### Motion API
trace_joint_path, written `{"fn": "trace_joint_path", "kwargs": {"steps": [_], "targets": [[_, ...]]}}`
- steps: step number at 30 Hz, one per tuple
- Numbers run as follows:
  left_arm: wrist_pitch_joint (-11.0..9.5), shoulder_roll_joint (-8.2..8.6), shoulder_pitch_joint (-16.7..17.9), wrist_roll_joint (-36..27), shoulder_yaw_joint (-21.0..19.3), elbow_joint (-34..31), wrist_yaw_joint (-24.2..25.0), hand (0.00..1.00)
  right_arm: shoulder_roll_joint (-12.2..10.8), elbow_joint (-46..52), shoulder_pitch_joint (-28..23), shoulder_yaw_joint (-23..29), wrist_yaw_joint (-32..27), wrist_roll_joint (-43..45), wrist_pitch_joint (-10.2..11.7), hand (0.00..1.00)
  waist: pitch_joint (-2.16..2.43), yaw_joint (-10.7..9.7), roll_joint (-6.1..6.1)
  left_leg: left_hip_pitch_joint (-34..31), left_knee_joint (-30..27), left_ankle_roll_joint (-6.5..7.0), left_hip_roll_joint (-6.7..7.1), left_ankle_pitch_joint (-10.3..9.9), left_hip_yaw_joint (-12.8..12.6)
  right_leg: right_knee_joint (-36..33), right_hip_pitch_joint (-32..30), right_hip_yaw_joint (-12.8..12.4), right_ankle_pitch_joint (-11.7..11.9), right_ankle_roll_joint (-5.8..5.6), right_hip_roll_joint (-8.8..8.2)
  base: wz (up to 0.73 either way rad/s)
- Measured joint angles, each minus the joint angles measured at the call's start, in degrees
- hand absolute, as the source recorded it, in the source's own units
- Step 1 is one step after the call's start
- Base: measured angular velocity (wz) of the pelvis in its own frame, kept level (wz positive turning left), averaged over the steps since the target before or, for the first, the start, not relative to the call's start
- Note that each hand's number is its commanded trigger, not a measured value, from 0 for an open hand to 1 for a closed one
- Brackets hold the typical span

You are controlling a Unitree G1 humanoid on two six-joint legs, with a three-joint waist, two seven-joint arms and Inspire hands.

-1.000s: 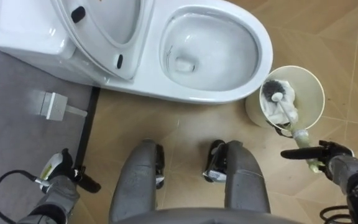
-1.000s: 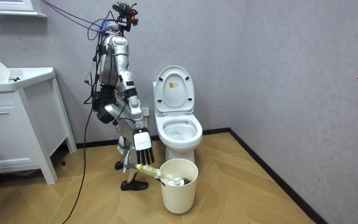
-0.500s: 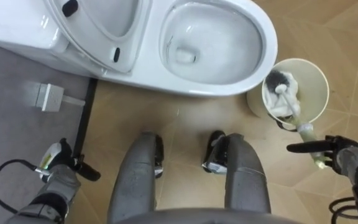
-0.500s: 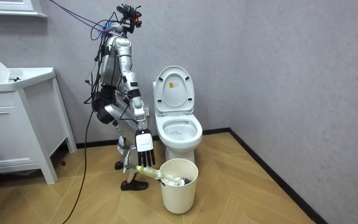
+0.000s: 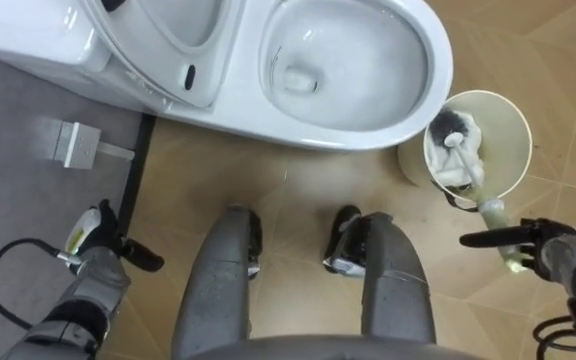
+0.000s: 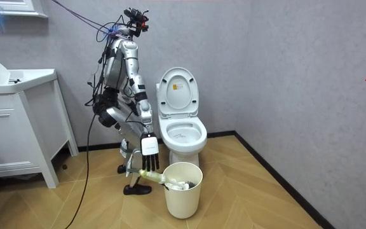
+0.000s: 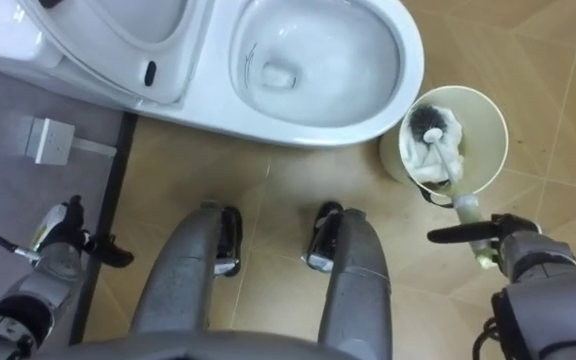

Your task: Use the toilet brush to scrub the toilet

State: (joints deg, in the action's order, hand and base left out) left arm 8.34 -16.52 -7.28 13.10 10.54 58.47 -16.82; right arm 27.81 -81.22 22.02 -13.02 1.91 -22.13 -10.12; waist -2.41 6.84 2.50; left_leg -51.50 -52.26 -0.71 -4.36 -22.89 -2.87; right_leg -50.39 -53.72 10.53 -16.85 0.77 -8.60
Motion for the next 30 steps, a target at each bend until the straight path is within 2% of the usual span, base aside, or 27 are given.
{"fn": "trace_joint_path", "kwargs": {"steps": [1, 2, 3, 7, 11, 14, 20, 26, 30], "targets": [[0.05, -0.08, 0.02, 0.01, -0.03, -0.01, 0.0, 0.0, 0.1, -0.04, -0.01, -0.44, 0.09, 0.6, -0.07, 0.31, 0.0, 0.21, 0.0, -0.57, -0.45, -0.02, 0.04, -0.02, 0.2, -0.44, -0.43, 0.11, -0.12, 0.14, -0.08, 0.07], [0.15, -0.09, 0.02, 0.01, -0.08, -0.04, 0.0, 0.0, 0.1, -0.04, -0.06, -0.5, 0.19, 1.62, -0.14, 0.91, 0.0, 0.5, -0.01, -1.0, -0.66, -0.12, 0.02, -0.09, 0.56, -0.46, -0.57, 0.49, -0.19, 0.26, -0.09, 0.08], [0.17, -0.09, 0.03, 0.04, -0.06, -0.03, 0.02, 0.0, 0.11, -0.03, -0.07, -0.62, 0.24, 2.07, -0.33, 1.0, -0.01, 0.6, -0.01, -1.12, -0.71, -0.14, 0.02, -0.08, 0.7, -0.45, -0.59, 0.64, -0.21, 0.3, -0.09, 0.07], [0.28, -0.12, 0.24, 0.04, 0.42, -0.04, 0.51, 0.0, 0.79, 0.13, -0.07, -3.0, 0.96, 3.5, -1.17, 1.0, -0.01, 1.52, -0.01, -1.56, -0.89, -0.3, 0.1, -0.01, 1.34, -0.45, -0.6, 1.15, -0.29, 0.42, -0.14, 0.05], [0.31, -0.14, 0.22, -0.01, 0.44, -0.08, 1.2, 0.0, 0.83, 1.14, 0.18, -4.74, 3.4, 4.29, -0.46, 1.0, -0.04, 2.33, -0.14, -1.79, -0.83, -0.52, 0.12, 0.11, 1.73, -0.55, -0.64, 1.74, -0.51, 0.75, -0.35, 0.04], [0.32, -0.12, 0.2, -0.03, 0.49, -0.13, 1.22, 0.0, 0.76, 1.17, 0.65, -5.43, 4.76, 4.57, 0.22, 1.0, -0.24, 3.14, -0.44, -1.86, -0.81, -0.65, 0.14, 0.15, 2.03, -0.81, -0.64, 2.24, -0.73, 1.07, -0.57, 0.07], [0.42, -0.1, 0.25, -0.02, 0.46, 0.01, 1.23, 0.0, 0.67, 1.16, 2.09, -5.93, 5.82, 5.0, 0.53, 1.0, -0.26, 4.28, -0.49, -1.85, -0.93, -0.83, 0.3, 0.06, 2.15, -1.58, -0.73, 2.58, -1.24, 1.4, -1.01, 0.03], [0.42, -0.09, 0.2, -0.05, 0.46, -0.14, 1.22, 0.0, 0.68, 1.14, 2.19, -5.93, 5.85, 5.03, 0.65, 1.0, -0.28, 4.29, -0.45, -1.86, -1.36, -0.78, 1.14, 0.05, 2.43, -2.38, -0.71, 2.44, -1.66, 1.03, -1.68, 0.05], [0.42, -0.1, 0.23, -0.04, 0.46, -0.55, 1.21, 0.0, 0.68, 1.14, 2.2, -5.92, 5.85, 6.31, 0.68, 1.0, -0.29, 4.22, -0.44, -1.82, -1.44, -0.78, 1.14, 0.07, 2.53, -2.38, -0.59, 2.49, -1.66, 1.04, -1.67, 0.0]]}}
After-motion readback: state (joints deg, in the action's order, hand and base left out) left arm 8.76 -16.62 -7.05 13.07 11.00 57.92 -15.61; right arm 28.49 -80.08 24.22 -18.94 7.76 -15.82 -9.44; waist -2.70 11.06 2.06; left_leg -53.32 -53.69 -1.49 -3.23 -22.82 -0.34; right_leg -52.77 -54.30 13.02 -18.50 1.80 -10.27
